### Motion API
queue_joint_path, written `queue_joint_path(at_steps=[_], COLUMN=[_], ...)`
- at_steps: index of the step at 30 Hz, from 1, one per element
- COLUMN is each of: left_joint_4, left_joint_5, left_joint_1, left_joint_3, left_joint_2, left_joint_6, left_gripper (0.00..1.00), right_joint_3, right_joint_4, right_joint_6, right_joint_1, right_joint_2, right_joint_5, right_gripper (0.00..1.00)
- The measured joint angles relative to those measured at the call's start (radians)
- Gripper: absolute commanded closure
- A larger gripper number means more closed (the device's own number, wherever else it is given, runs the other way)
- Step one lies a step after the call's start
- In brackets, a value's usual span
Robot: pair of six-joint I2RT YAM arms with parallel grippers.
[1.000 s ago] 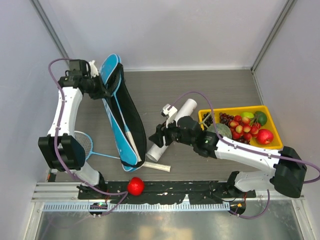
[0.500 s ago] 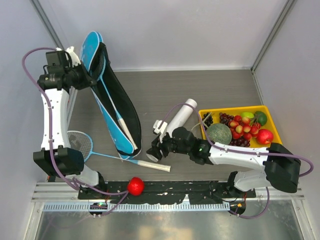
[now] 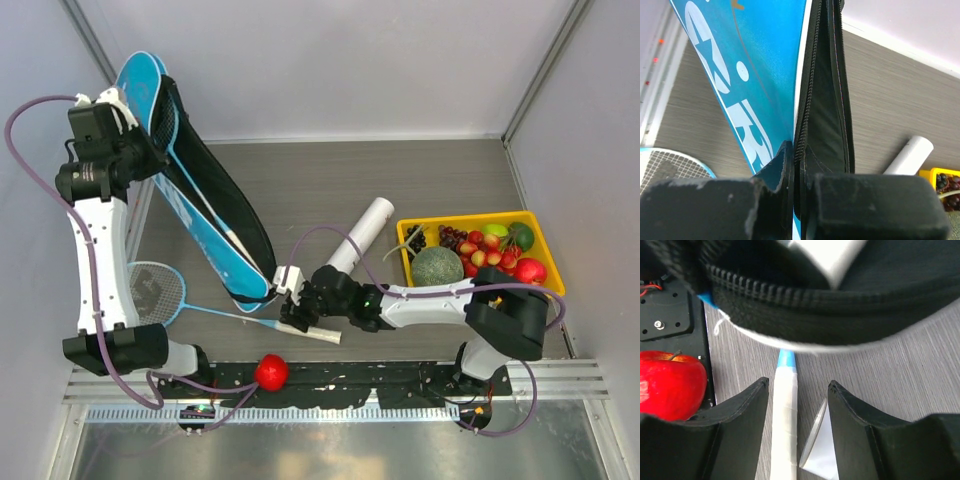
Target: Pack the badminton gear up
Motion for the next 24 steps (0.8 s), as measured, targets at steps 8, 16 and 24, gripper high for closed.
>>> queue_joint_path(at_steps=[8,16,24], left_joint_4=[0.004,0.003,0.016], left_joint_5=[-0.096,-0.166,-0.306], left_joint_1=[0.003,0.005,0.006], left_joint_3=[-0.002,-0.004,-0.008], left_joint_2=[-0.058,-0.056,-0.056], left_joint_6=[0.000,0.002,0.039], left_gripper=[1.00,1.00,1.00], right_joint_3=[0.075,0.133,0.196], right_joint_4=[0.000,-0.007,-0.046], right_joint_6=[-0.074,-0.094,-0.096], right_joint_1=[0.038,0.065,0.070], right_joint_2=[0.113,0.198,0.256], right_joint_5=[0.011,0.048,0.054], right_gripper=[0.43,0.45,0.47])
